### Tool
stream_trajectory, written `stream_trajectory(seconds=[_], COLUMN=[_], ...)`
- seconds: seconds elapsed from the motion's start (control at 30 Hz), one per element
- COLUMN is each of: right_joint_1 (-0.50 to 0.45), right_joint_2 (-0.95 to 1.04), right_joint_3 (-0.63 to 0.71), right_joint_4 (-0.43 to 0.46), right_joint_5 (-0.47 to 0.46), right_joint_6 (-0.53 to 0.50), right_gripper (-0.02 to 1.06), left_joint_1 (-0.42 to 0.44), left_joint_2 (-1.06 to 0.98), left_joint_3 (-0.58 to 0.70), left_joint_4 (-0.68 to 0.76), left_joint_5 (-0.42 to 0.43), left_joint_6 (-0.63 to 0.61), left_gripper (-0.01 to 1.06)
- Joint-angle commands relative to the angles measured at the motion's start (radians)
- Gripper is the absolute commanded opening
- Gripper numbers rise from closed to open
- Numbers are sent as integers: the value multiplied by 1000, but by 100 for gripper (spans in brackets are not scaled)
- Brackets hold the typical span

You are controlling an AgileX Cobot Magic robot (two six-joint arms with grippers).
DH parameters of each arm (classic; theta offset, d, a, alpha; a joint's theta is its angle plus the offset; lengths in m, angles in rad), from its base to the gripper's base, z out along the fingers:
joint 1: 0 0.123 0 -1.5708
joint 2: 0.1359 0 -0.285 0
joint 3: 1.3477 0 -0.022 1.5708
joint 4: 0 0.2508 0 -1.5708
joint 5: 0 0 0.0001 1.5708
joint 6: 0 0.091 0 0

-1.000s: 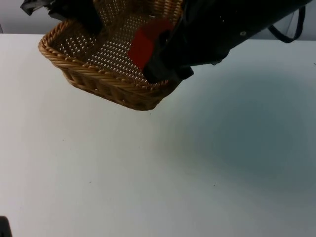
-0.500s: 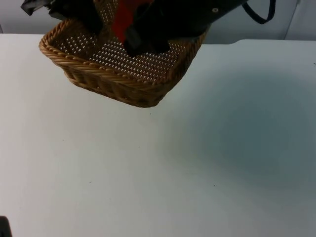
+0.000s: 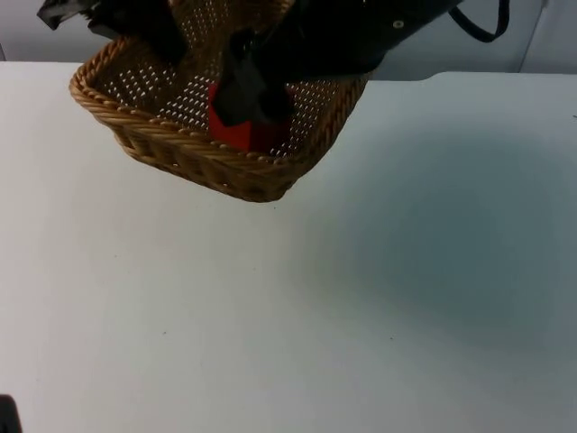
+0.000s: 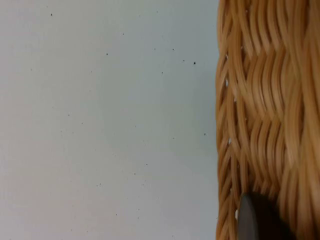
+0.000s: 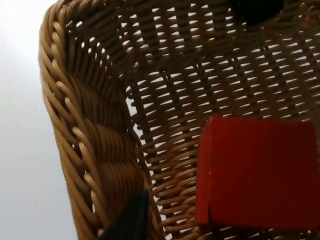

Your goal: Pick up the basket with the left hand and place the cube into the basket with the right hand.

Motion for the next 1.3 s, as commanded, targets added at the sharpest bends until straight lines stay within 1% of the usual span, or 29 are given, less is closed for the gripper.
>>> stream_trajectory(seconds=[0.0,0.3,0.4,0.57,0.6,0.67,0.73,0.77,0.83,0.9,0.93,0.97,1.0,1.03,1.07,1.1,1.13,1.17,1.23,1.27], right_joint_1=[4,4,4,0,0,-4,-17,-17,-47,-87,-87,-108,-134,-164,-179,-205,-205,-252,-309,-332], right_joint_2=[0,0,0,0,0,0,0,0,-7,-25,-25,-40,-58,-76,-87,-112,-112,-158,-221,-253], right_joint_3=[-9,-9,-25,-130,-130,-178,-232,-232,-295,-346,-346,-365,-386,-407,-416,-428,-428,-438,-438,-438], right_joint_4=[-4,-6,-21,-49,-49,-76,-84,-84,-110,-164,-164,-210,-264,-321,-340,-396,-396,-473,-560,-599], right_joint_5=[-3,-41,-30,42,42,75,125,125,199,264,264,291,320,348,361,380,380,407,439,458], right_joint_6=[-18,-18,-18,-18,-18,-14,-14,-14,-3,50,50,95,148,195,222,277,277,348,440,478], right_gripper=[105,105,105,105,105,105,105,105,105,104,104,101,94,83,78,62,62,35,0,0], left_joint_1=[-1,-1,-1,-1,-1,-1,-1,-1,-1,-1,-1,-1,-1,-1,-1,-1,-1,-1,-1,-1], left_joint_2=[-10,27,54,110,110,124,131,131,136,136,136,136,136,136,136,136,136,136,136,136], left_joint_3=[1,1,1,1,1,1,1,1,1,1,1,1,1,1,1,1,1,1,1,1], left_joint_4=[-42,-39,-39,-39,-39,-39,-39,-39,-39,-39,-39,-39,-39,-39,-39,-39,-39,-39,-43,-43], left_joint_5=[3,3,3,3,3,3,3,3,3,3,3,3,3,3,3,3,3,3,3,3], left_joint_6=[-6,1,1,-6,-6,-6,-6,-6,-6,-6,-6,-6,-6,-6,-6,-6,-6,-6,-6,-6], left_gripper=[0,0,0,0,0,0,0,0,0,0,0,0,0,0,0,0,0,0,0,0])
